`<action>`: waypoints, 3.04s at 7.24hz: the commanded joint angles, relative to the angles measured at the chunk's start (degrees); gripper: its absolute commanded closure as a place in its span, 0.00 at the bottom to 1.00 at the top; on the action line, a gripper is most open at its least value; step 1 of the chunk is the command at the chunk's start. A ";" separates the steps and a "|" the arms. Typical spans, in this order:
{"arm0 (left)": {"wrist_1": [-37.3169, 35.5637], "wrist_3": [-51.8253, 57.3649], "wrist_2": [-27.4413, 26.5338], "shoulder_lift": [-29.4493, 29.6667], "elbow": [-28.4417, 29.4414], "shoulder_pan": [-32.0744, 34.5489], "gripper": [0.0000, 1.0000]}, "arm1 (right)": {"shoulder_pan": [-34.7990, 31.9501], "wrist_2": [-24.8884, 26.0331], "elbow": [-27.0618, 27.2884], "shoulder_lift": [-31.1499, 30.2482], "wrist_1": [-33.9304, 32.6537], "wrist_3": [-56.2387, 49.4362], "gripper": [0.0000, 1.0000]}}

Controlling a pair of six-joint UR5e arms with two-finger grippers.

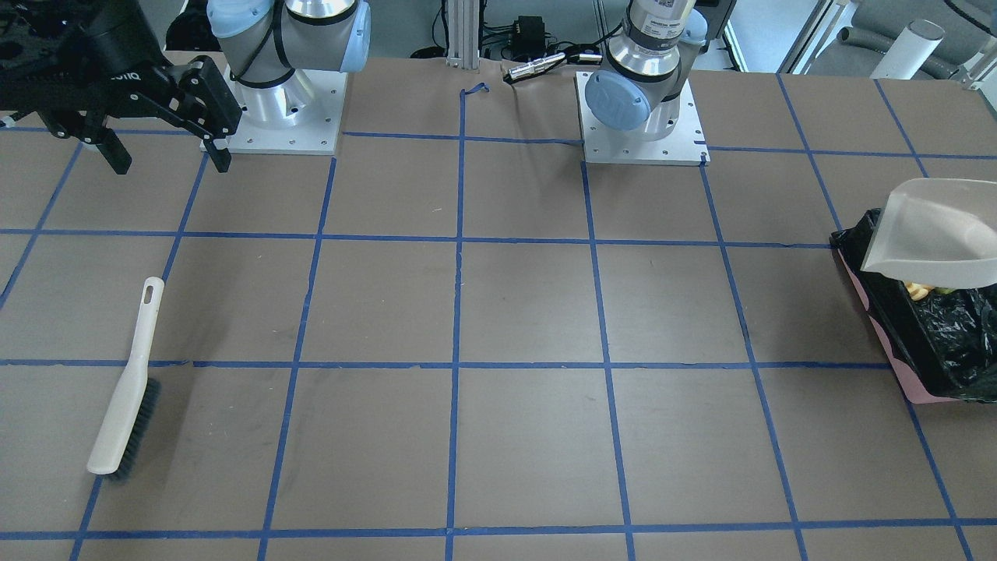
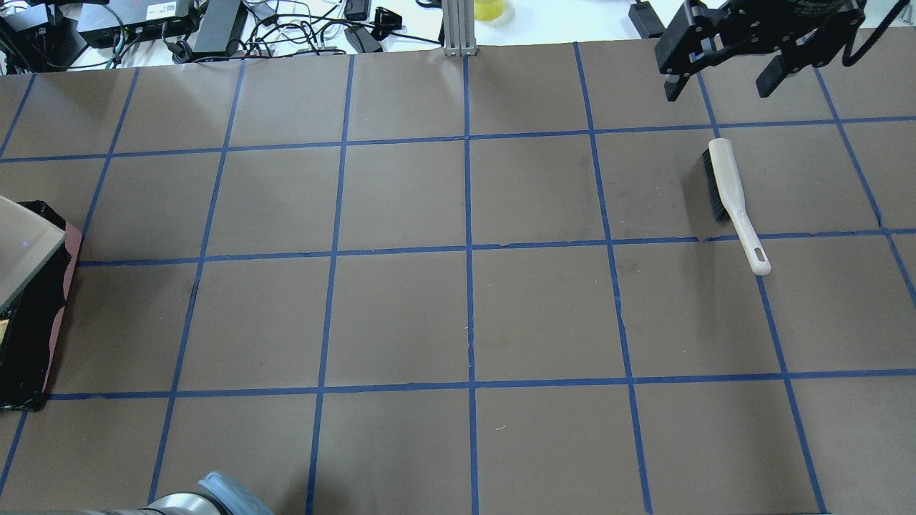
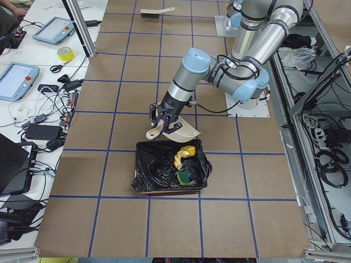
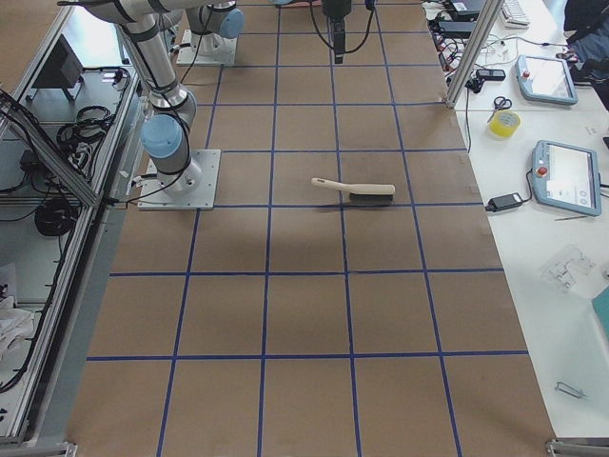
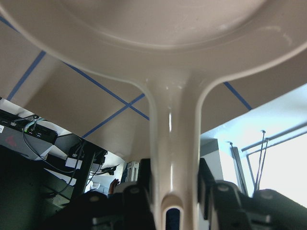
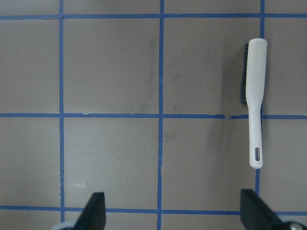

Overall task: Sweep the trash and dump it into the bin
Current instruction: 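Bring the emptied dustpan back up from the bin with the left gripper, then carry the upright dustpan farther from the robot with the left gripper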

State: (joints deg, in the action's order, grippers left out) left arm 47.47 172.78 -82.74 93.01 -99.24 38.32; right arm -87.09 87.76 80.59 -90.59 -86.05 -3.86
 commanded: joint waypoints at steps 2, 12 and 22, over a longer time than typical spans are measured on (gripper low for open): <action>7.60 -4.20 1.35 0.50 -0.08 5.95 1.00 | -0.01 -0.05 0.01 -0.03 0.00 -0.01 0.00; 15.20 -46.28 1.89 6.03 -5.60 18.89 0.94 | -0.09 -0.05 0.10 0.06 -0.09 -0.01 0.00; 9.93 -65.64 -10.94 21.76 5.19 36.91 0.94 | -0.01 -0.05 0.10 0.06 -0.09 0.08 0.00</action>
State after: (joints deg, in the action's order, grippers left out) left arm 58.36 107.25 -92.97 112.90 -94.76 74.13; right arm -87.13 87.71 80.66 -90.53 -86.13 -3.78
